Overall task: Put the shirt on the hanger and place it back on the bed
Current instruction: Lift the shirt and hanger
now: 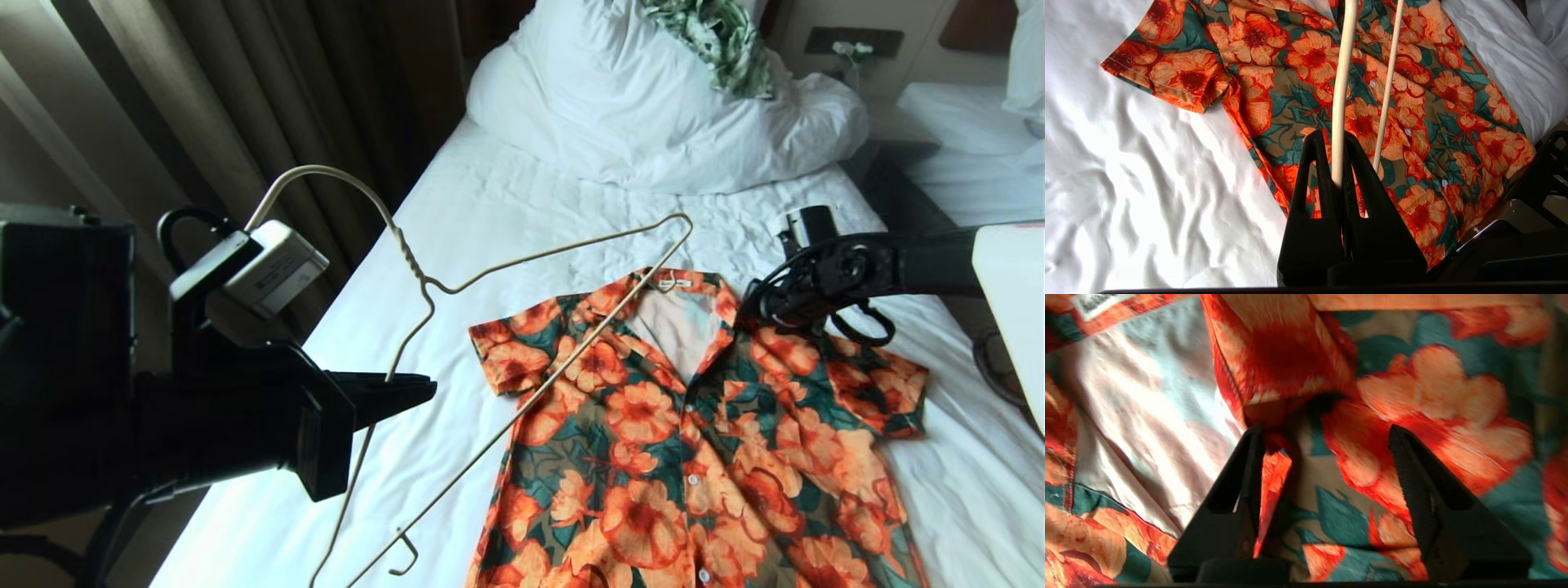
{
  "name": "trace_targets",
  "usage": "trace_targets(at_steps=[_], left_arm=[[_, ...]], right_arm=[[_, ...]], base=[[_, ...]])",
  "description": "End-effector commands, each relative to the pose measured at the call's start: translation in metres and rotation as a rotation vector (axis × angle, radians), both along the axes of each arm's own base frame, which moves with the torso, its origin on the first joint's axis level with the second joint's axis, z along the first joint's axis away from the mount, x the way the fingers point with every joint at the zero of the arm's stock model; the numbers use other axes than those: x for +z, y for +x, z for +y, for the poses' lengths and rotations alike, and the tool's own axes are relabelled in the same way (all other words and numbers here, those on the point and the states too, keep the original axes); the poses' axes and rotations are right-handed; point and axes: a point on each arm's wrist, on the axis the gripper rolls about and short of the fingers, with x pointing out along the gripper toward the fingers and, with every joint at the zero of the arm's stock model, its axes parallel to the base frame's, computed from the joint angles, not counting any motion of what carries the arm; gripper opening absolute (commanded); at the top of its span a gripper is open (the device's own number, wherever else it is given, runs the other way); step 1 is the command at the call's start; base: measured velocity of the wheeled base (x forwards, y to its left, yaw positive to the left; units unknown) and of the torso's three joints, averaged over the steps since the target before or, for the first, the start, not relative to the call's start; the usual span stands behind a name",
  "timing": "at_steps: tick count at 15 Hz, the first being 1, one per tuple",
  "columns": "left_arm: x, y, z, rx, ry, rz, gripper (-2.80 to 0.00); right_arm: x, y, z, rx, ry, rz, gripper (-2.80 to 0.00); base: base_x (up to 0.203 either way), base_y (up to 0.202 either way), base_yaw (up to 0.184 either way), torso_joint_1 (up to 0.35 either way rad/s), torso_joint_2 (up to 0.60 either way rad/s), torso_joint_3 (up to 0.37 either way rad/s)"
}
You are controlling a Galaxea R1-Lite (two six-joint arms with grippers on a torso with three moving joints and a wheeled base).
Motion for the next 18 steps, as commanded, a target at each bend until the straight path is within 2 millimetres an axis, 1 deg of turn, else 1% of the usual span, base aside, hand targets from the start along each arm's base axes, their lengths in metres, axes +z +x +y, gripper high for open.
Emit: trace_targets(at_steps=[1, 2, 4, 6, 7, 8, 9, 10, 12, 14, 18], left_arm=[[-0.001, -0.001, 0.001, -0.001, -0.001, 0.000, -2.80], [-0.001, -0.001, 0.001, -0.001, 0.000, 0.001, -2.80], [-0.003, -0.001, 0.001, -0.001, 0.004, 0.006, -2.80], [-0.005, -0.001, 0.001, -0.001, 0.011, 0.014, -2.80], [-0.007, -0.001, 0.000, -0.001, 0.014, 0.017, -2.80], [-0.007, 0.000, 0.000, -0.001, 0.016, 0.020, -2.80], [-0.008, 0.001, -0.001, -0.001, 0.017, 0.021, -2.80], [-0.008, 0.001, -0.001, -0.001, 0.014, 0.017, -2.80], [-0.008, 0.001, -0.001, 0.000, 0.008, 0.009, -2.80], [-0.008, 0.000, 0.000, 0.000, 0.009, 0.010, -2.80], [-0.010, 0.001, 0.000, 0.002, 0.011, 0.016, -2.80]], right_arm=[[-0.014, 0.009, 0.011, 0.020, -0.003, -0.015, 0.00], [-0.013, 0.010, 0.019, 0.035, 0.000, -0.044, 0.00], [-0.011, 0.010, 0.027, 0.051, 0.005, -0.064, 0.00], [-0.003, 0.003, 0.026, 0.053, 0.003, -0.047, 0.00], [-0.002, -0.002, 0.024, 0.051, -0.003, -0.002, 0.00], [0.004, -0.008, 0.021, 0.047, -0.004, 0.027, 0.00], [0.010, -0.010, 0.019, 0.043, -0.002, 0.019, 0.00], [0.011, -0.011, 0.019, 0.043, 0.000, 0.015, 0.00], [0.007, -0.005, 0.024, 0.048, 0.002, -0.015, 0.00], [-0.001, 0.002, 0.031, 0.060, 0.007, -0.050, 0.00], [-0.012, 0.011, 0.037, 0.067, 0.007, -0.080, 0.00]], base=[[0.000, 0.000, 0.000, 0.000, 0.00, 0.000], [0.000, 0.000, 0.000, 0.000, 0.00, 0.000], [0.000, 0.000, 0.000, 0.000, 0.00, 0.000], [0.000, 0.000, 0.000, 0.000, 0.00, 0.000], [0.000, 0.000, 0.000, 0.000, 0.00, 0.000], [0.000, 0.000, 0.000, 0.000, 0.00, 0.000], [0.000, 0.000, 0.000, 0.000, 0.00, 0.000], [0.000, 0.000, 0.000, 0.000, 0.00, 0.000], [0.000, 0.000, 0.000, 0.000, 0.00, 0.000], [0.000, 0.000, 0.000, 0.000, 0.00, 0.000], [0.000, 0.000, 0.000, 0.000, 0.00, 0.000]])
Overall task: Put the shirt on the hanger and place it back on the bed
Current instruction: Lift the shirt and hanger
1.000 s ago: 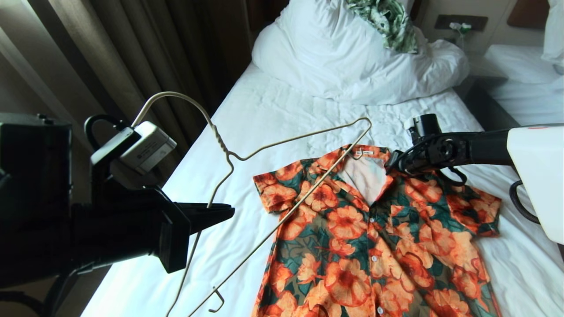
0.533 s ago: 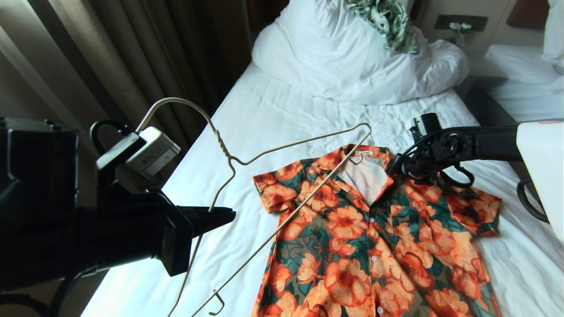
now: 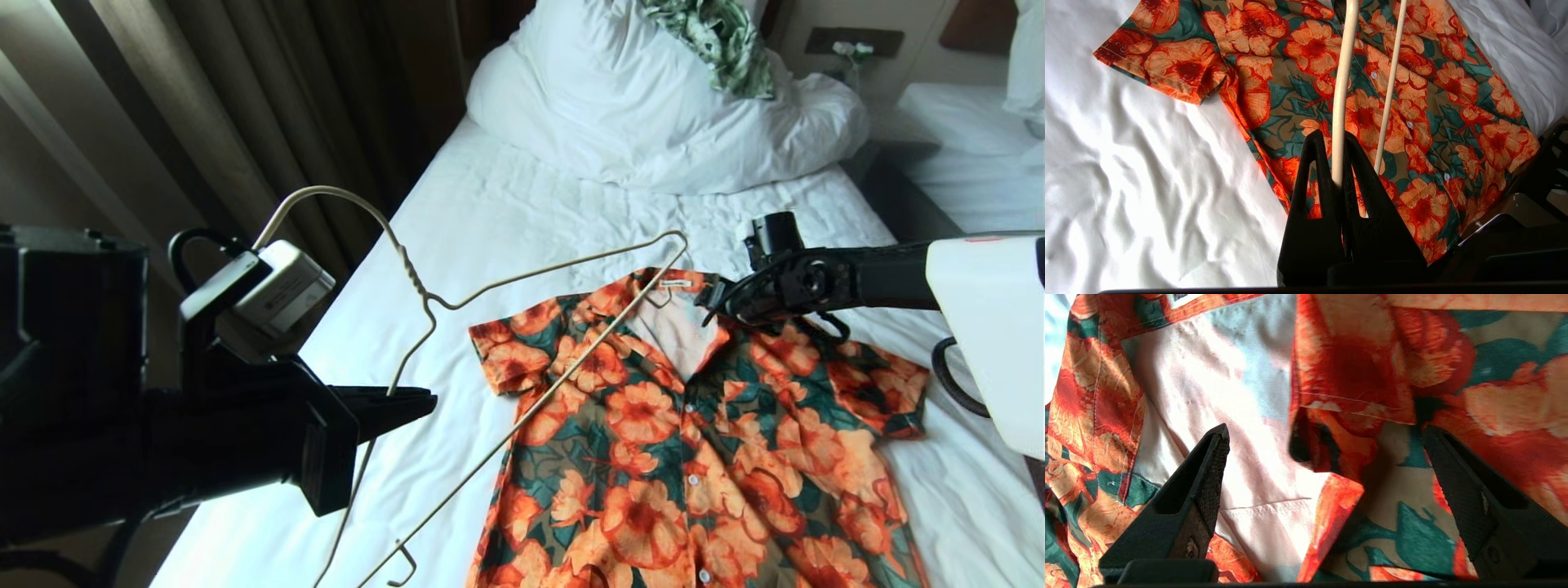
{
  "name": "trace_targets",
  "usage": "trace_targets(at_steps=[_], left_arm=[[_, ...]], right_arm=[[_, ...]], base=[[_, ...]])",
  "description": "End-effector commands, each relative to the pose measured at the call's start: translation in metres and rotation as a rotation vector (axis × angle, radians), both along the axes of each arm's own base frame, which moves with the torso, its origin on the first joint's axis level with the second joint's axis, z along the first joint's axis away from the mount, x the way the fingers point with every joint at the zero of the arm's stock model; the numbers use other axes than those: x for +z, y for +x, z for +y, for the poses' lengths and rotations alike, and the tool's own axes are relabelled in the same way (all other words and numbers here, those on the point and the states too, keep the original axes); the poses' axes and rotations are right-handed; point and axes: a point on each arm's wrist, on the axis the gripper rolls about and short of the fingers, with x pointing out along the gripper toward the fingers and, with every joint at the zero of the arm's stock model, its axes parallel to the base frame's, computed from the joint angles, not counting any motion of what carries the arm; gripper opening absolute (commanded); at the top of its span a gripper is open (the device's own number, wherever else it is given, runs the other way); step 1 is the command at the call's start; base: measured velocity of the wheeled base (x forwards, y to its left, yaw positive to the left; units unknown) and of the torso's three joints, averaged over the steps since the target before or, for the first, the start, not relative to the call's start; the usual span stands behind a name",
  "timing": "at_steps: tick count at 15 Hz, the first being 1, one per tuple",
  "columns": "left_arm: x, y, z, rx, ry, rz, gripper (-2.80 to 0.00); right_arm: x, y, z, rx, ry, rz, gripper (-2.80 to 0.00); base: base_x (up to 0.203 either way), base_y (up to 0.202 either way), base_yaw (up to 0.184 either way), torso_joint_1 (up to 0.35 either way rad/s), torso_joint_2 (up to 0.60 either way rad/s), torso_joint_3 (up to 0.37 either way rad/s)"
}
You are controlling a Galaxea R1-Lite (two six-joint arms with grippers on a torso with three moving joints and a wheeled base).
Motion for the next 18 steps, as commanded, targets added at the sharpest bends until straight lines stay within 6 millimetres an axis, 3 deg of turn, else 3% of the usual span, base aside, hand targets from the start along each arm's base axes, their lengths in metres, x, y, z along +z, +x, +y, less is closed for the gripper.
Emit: trace_targets(at_steps=[1, 9, 10, 15, 18], left_arm=[[-0.001, 0.001, -0.001, -0.001, 0.003, 0.005, -2.80], [-0.006, 0.003, -0.002, -0.003, -0.006, -0.009, -2.80], [-0.006, 0.003, -0.002, -0.001, -0.006, -0.009, -2.80], [-0.010, 0.003, -0.002, -0.001, -0.001, 0.003, -2.80], [-0.014, 0.008, -0.003, 0.011, 0.011, 0.020, -2.80]], right_arm=[[-0.009, 0.005, 0.001, -0.002, 0.002, -0.006, 0.00], [-0.026, 0.016, 0.004, 0.002, 0.002, -0.035, 0.00], [-0.027, 0.017, 0.004, 0.005, -0.006, -0.037, -2.80], [-0.023, 0.018, 0.001, -0.021, -0.018, -0.066, -2.80], [-0.002, 0.011, -0.006, -0.040, -0.018, -0.084, -2.80]], base=[[0.000, 0.000, 0.000, 0.000, 0.00, 0.000], [0.000, 0.000, 0.000, 0.000, 0.00, 0.000], [0.000, 0.000, 0.000, 0.000, 0.00, 0.000], [0.000, 0.000, 0.000, 0.000, 0.00, 0.000], [0.000, 0.000, 0.000, 0.000, 0.00, 0.000]])
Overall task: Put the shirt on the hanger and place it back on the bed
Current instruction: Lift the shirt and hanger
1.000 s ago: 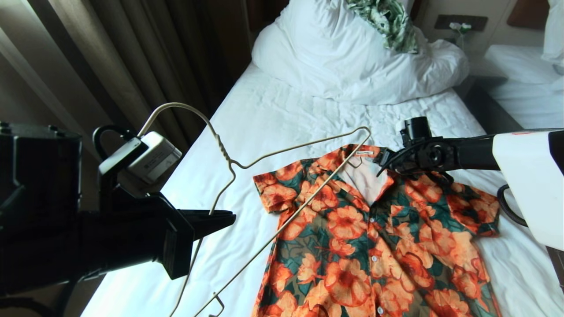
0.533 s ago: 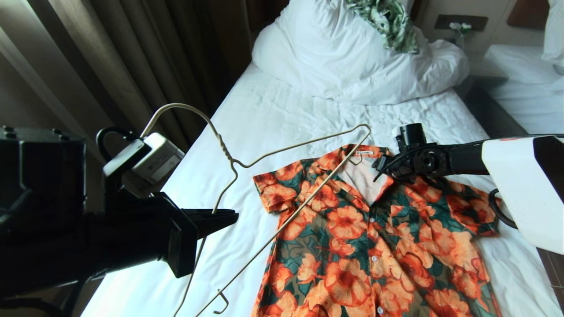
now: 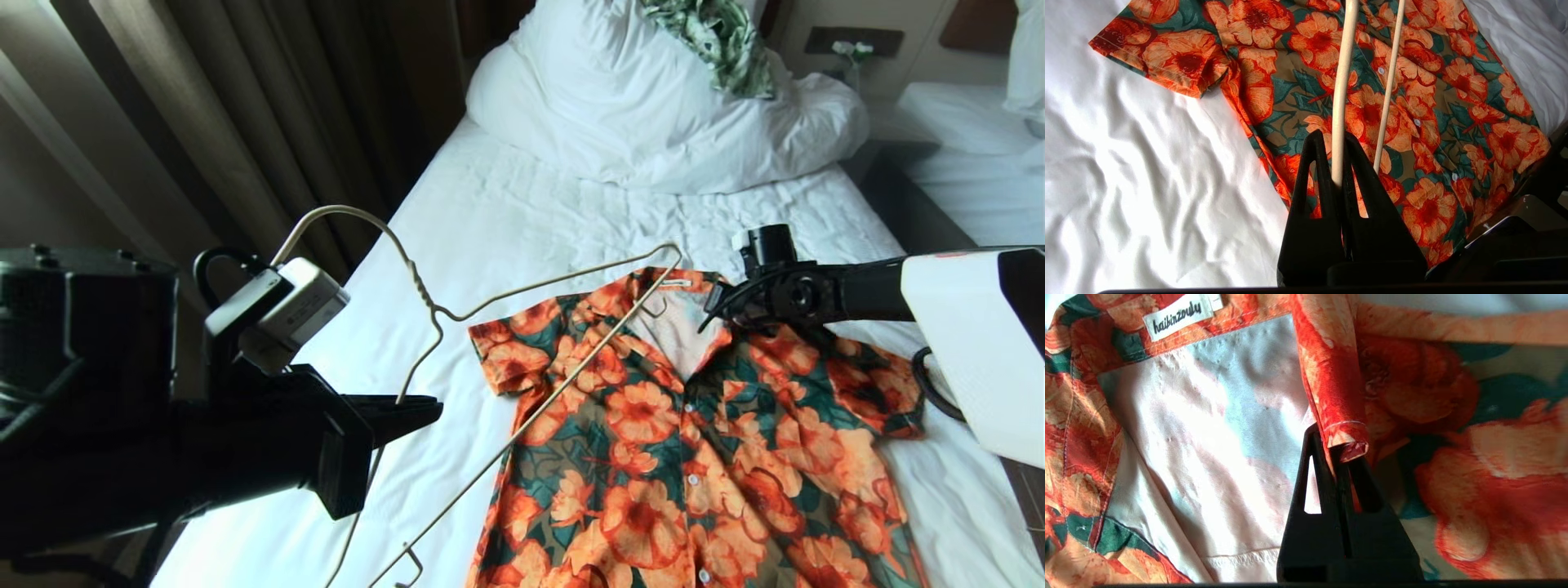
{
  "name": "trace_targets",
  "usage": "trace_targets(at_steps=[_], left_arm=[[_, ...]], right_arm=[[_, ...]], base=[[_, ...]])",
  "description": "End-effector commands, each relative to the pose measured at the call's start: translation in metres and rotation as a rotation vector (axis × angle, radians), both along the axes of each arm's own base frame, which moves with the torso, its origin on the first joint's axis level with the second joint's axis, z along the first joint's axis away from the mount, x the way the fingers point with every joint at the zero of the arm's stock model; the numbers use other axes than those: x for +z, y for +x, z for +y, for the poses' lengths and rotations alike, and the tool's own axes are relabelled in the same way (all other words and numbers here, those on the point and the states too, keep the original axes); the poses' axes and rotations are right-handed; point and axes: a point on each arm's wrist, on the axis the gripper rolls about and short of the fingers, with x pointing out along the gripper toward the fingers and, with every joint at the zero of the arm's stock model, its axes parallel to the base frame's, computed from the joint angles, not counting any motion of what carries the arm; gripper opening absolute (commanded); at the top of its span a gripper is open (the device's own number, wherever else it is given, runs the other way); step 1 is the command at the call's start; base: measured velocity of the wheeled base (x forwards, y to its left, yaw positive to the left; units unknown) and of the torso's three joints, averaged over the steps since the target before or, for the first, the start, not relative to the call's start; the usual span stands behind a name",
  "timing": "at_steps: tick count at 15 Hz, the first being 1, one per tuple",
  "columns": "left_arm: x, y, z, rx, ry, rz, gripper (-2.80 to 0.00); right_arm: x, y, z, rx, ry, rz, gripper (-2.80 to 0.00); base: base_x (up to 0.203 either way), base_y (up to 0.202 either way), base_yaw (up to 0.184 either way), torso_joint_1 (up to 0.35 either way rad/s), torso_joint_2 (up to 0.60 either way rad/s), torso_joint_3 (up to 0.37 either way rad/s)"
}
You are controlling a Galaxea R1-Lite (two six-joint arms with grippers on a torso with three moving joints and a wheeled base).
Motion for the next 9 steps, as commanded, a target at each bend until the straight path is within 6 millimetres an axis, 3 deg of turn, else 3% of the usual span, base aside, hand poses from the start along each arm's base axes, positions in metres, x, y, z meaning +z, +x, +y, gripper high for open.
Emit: trace_targets(at_steps=[1, 5, 9], left_arm=[[-0.004, 0.004, -0.002, 0.004, 0.008, 0.013, -2.80], [-0.014, 0.020, -0.013, 0.003, -0.012, -0.023, -2.80], [-0.022, 0.035, -0.021, 0.010, -0.008, -0.021, -2.80]], right_arm=[[0.024, -0.008, -0.003, -0.004, 0.010, -0.036, -2.80], [0.076, -0.032, -0.007, 0.002, 0.021, -0.114, -2.80], [0.112, -0.066, -0.011, 0.028, 0.029, -0.085, -2.80]], base=[[0.000, 0.000, 0.000, 0.000, 0.00, 0.000], [0.000, 0.000, 0.000, 0.000, 0.00, 0.000], [0.000, 0.000, 0.000, 0.000, 0.00, 0.000]])
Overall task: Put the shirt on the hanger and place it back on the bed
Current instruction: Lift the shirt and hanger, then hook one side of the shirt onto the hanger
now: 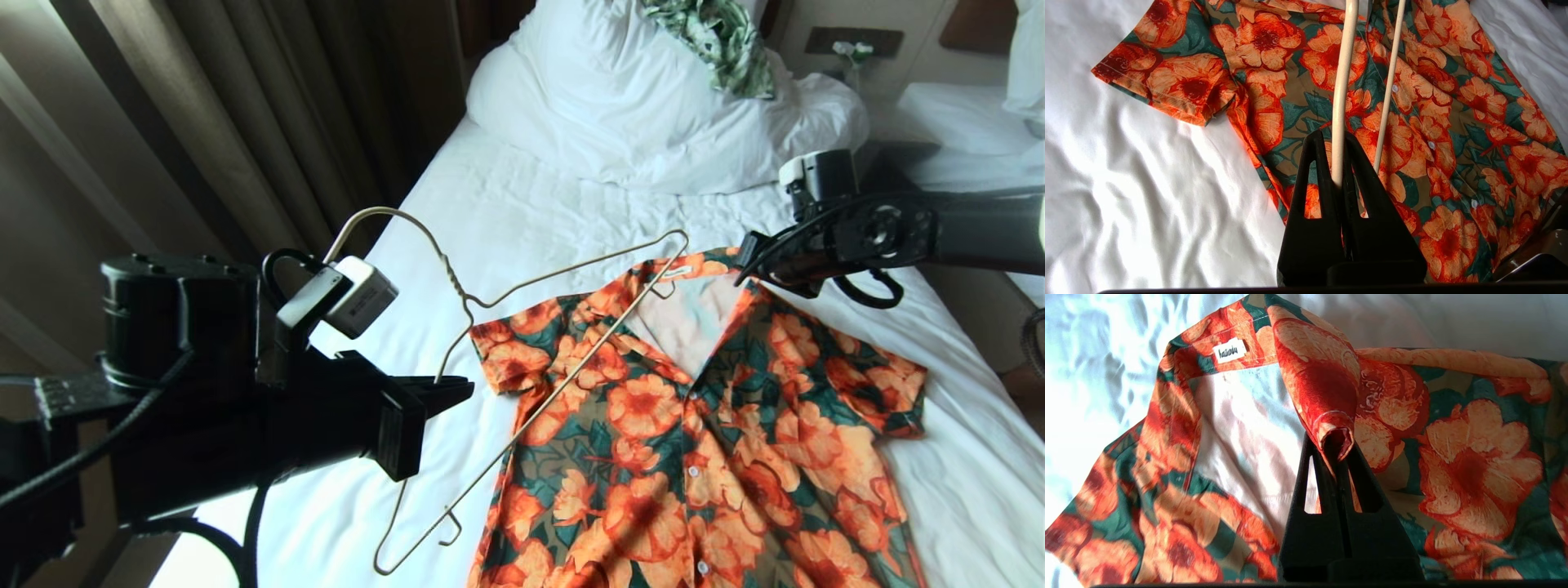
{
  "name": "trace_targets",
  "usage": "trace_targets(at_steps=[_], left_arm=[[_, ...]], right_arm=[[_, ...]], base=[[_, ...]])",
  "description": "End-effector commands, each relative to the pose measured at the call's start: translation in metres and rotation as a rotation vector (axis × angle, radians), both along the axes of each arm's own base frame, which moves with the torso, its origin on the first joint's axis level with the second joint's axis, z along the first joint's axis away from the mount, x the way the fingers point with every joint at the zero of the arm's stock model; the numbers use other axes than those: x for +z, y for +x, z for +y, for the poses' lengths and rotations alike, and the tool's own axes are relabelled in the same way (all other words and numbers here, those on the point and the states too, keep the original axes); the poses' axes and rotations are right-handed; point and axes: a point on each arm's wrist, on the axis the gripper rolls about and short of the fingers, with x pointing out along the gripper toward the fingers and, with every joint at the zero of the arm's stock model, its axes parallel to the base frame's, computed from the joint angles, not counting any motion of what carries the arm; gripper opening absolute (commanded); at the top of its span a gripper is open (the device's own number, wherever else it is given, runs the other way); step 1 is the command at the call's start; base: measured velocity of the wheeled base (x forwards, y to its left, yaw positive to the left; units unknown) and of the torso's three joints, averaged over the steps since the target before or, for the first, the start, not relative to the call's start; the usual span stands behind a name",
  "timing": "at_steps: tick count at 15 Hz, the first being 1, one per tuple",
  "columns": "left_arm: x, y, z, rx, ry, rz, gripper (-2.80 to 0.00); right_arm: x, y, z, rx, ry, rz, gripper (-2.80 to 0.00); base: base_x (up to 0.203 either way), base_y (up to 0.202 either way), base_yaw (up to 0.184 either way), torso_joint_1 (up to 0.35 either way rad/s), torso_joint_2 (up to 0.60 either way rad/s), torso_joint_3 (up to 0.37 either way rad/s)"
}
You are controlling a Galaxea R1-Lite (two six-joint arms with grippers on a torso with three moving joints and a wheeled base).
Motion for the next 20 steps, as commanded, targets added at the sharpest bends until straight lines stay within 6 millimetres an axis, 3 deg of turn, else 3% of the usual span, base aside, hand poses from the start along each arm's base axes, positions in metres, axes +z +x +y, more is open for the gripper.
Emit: trace_targets(at_steps=[1, 7, 10, 15, 20], left_arm=[[-0.011, 0.010, -0.006, 0.002, 0.022, 0.033, -2.80], [-0.034, 0.033, -0.018, 0.002, 0.067, 0.042, -2.80], [-0.032, 0.034, -0.014, 0.016, 0.064, 0.038, -2.80], [-0.023, 0.021, -0.014, -0.017, 0.044, 0.014, -2.80], [-0.028, -0.002, -0.034, -0.127, 0.061, 0.031, -2.80]], right_arm=[[0.031, -0.023, -0.002, 0.012, 0.017, -0.052, -2.80], [0.065, -0.078, 0.017, 0.112, 0.031, -0.087, -2.80], [0.081, -0.112, 0.030, 0.193, 0.032, -0.111, -2.80], [0.100, -0.166, 0.058, 0.348, 0.024, -0.154, -2.80], [0.109, -0.200, 0.070, 0.466, -0.022, -0.189, -2.80]], base=[[0.000, 0.000, 0.000, 0.000, 0.00, 0.000], [0.000, 0.000, 0.000, 0.000, 0.00, 0.000], [0.000, 0.000, 0.000, 0.000, 0.00, 0.000], [0.000, 0.000, 0.000, 0.000, 0.00, 0.000], [0.000, 0.000, 0.000, 0.000, 0.00, 0.000]])
